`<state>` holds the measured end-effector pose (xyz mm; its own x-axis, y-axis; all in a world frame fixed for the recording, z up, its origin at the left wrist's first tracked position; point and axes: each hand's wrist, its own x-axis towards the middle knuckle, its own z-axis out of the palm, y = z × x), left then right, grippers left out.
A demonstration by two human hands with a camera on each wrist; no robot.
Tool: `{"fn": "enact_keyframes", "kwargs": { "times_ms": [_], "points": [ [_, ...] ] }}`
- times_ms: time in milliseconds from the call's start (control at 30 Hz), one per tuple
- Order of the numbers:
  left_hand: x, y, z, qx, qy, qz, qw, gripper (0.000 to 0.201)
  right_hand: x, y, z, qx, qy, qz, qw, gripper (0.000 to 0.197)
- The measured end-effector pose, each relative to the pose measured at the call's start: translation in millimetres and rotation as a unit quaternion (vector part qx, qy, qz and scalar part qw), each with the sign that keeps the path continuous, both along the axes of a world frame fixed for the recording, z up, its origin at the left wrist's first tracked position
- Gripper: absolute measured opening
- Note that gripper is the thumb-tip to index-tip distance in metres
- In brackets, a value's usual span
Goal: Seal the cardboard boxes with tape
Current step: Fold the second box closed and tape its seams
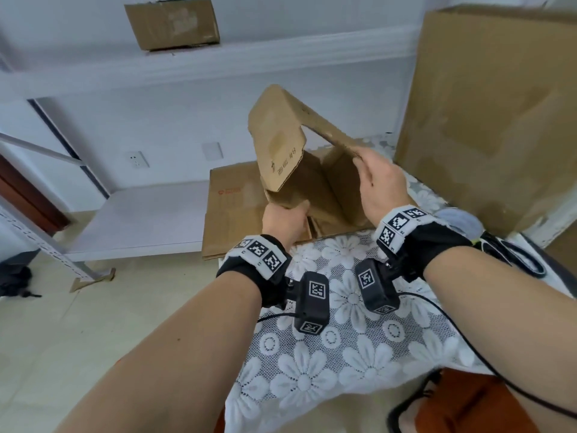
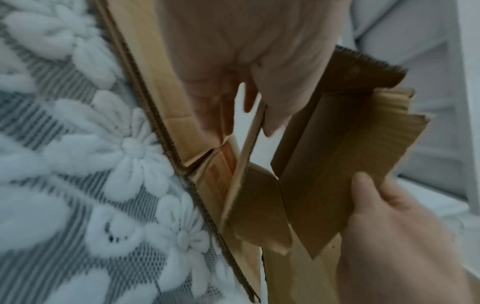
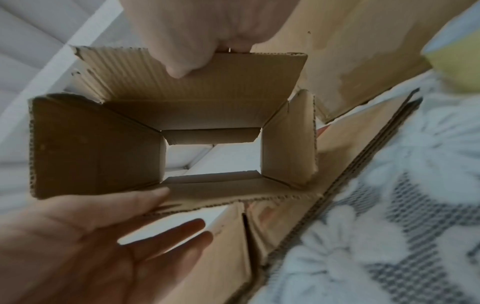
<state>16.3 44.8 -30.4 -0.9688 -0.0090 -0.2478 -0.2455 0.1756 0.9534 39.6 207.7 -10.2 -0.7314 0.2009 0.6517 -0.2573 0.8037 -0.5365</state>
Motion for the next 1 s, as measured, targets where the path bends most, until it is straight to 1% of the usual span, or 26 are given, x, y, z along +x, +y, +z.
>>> {"fn": "enact_keyframes", "kwargs": {
  "times_ms": [67,100,133,200,267,333,400,467,500,567,600,633,667,700,733,767,833,867,900,967,1000],
  "points": [
    [-4.5,-1.0,8.4,-0.024,0.066,0.028,0.997,0.006,2.6,-6.0,8.0,-0.061,-0.005,-0.007,0.998,0.025],
    [-6.8,-3.4,15.0,-0.045,0.101,0.037,0.993,0.004,3.0,-8.6,10.8,-0.087,-0.002,-0.010,0.996,0.021],
    [-9.9,-6.8,22.3,-0.070,0.139,0.052,0.986,0.010,2.2,-10.5,12.3,-0.112,0.003,-0.012,0.994,0.020],
    [-15.8,-15.4,36.8,-0.100,0.213,0.084,0.968,0.020,-0.2,-13.7,13.4,-0.140,0.001,-0.021,0.990,0.033],
    [-17.4,-20.6,45.1,-0.116,0.269,0.095,0.951,0.020,-2.0,-15.4,9.1,-0.147,-0.020,-0.032,0.988,0.042],
    [-14.2,-24.2,40.2,-0.145,0.284,0.083,0.944,0.019,-1.6,-15.7,-0.2,-0.144,-0.079,-0.051,0.985,0.041],
    [-7.8,-26.8,27.7,-0.184,0.280,0.058,0.940,0.018,1.9,-15.3,-13.3,-0.154,-0.151,-0.061,0.975,0.034],
    [-4.4,-28.3,14.6,-0.210,0.281,0.034,0.936,0.017,6.9,-17.6,-19.6,-0.172,-0.195,-0.057,0.964,0.016],
    [-3.7,-28.4,11.1,-0.215,0.281,0.027,0.935,0.017,9.9,-19.7,-17.2,-0.184,-0.202,-0.052,0.961,0.009],
    [-5.2,-27.3,9.6,-0.213,0.271,0.035,0.938,0.022,10.7,-23.5,-8.8,-0.206,-0.188,-0.043,0.959,0.028],
    [-5.6,-26.8,11.5,-0.201,0.271,0.044,0.940,0.030,9.1,-24.6,-3.9,-0.218,-0.175,-0.036,0.959,0.035],
    [-6.4,-25.8,13.5,-0.186,0.280,0.053,0.940,0.044,8.7,-26.1,3.1,-0.224,-0.157,-0.029,0.961,0.040],
    [-6.5,-24.5,17.9,-0.182,0.301,0.061,0.934,0.061,6.8,-26.2,7.8,-0.224,-0.146,-0.022,0.963,0.043],
    [-6.1,-23.2,24.2,-0.196,0.332,0.068,0.920,0.075,5.9,-27.0,12.1,-0.215,-0.138,-0.017,0.967,0.045],
    [-6.2,-22.5,32.4,-0.218,0.371,0.068,0.900,0.085,4.2,-27.1,13.8,-0.200,-0.138,-0.014,0.970,0.046],
    [-6.8,-22.4,41.1,-0.240,0.411,0.058,0.878,0.091,3.6,-27.7,15.6,-0.181,-0.137,-0.013,0.974,0.046],
    [-7.5,-22.8,56.4,-0.295,0.464,0.006,0.835,0.094,1.4,-28.3,14.8,-0.157,-0.130,-0.017,0.979,0.044],
    [-8.7,-23.7,60.5,-0.323,0.474,-0.026,0.819,0.091,0.5,-28.2,13.8,-0.154,-0.130,-0.020,0.979,0.044],
    [-9.5,-24.6,62.0,-0.339,0.474,-0.057,0.811,0.086,0.1,-28.1,12.9,-0.152,-0.131,-0.025,0.979,0.045],
    [-9.7,-27.3,59.8,-0.344,0.466,-0.098,0.809,0.078,-1.5,-27.5,11.7,-0.148,-0.134,-0.036,0.979,0.049],
    [-9.1,-28.4,58.1,-0.341,0.466,-0.105,0.810,0.075,-2.3,-27.4,11.9,-0.142,-0.128,-0.039,0.981,0.051]
  ]
}}
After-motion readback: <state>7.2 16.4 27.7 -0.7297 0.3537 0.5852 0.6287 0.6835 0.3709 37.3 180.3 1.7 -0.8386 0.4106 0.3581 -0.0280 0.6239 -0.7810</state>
